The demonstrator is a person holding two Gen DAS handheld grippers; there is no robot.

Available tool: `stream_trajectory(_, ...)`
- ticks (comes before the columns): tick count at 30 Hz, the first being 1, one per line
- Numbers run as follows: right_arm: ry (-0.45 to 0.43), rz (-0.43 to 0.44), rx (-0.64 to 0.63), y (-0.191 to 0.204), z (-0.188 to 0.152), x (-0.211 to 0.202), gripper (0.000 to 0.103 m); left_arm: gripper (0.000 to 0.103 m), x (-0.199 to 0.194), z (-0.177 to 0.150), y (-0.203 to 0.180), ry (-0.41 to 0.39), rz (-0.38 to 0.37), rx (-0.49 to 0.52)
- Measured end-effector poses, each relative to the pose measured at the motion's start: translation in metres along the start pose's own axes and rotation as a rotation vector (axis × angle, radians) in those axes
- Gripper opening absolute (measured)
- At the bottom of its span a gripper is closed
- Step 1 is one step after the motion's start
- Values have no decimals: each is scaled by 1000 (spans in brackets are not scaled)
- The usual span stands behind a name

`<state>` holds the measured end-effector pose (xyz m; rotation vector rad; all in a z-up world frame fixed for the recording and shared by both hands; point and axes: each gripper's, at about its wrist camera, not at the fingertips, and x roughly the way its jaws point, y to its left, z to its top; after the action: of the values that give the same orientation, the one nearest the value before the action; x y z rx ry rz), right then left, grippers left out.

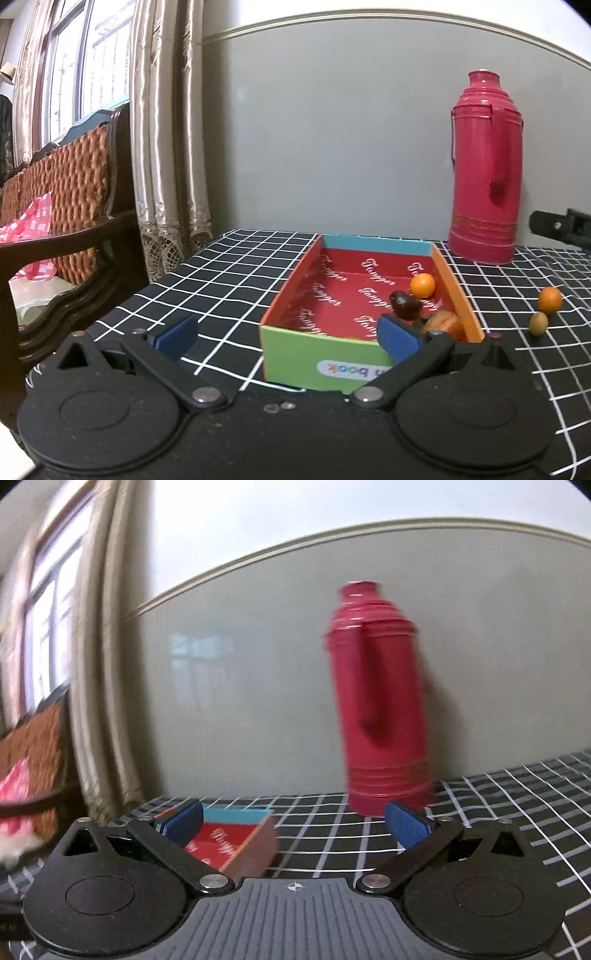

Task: Organize fruits
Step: 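Carry the carrot piece into the box and open the right gripper, then reach the left gripper to the small round potato and grasp it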

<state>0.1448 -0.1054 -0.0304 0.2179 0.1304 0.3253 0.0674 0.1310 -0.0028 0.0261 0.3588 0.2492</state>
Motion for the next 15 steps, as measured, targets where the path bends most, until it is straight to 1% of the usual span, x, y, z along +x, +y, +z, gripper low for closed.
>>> stream_trajectory(3,2,-33,33,-21,6,-7,103,97,-1,1,-8,-2,-18,-4)
stream_trajectory(8,-15,-78,37,-47,16,-23,103,97,-1,3,-23,-9,-48,5)
stream_trajectory(12,-26,-118,40,-67,23,-35,103,97,-2,3,-42,-12,-67,35)
stream_trajectory(15,-25,-140,49,-80,25,-41,103,97,-2,3,-58,-18,-96,51)
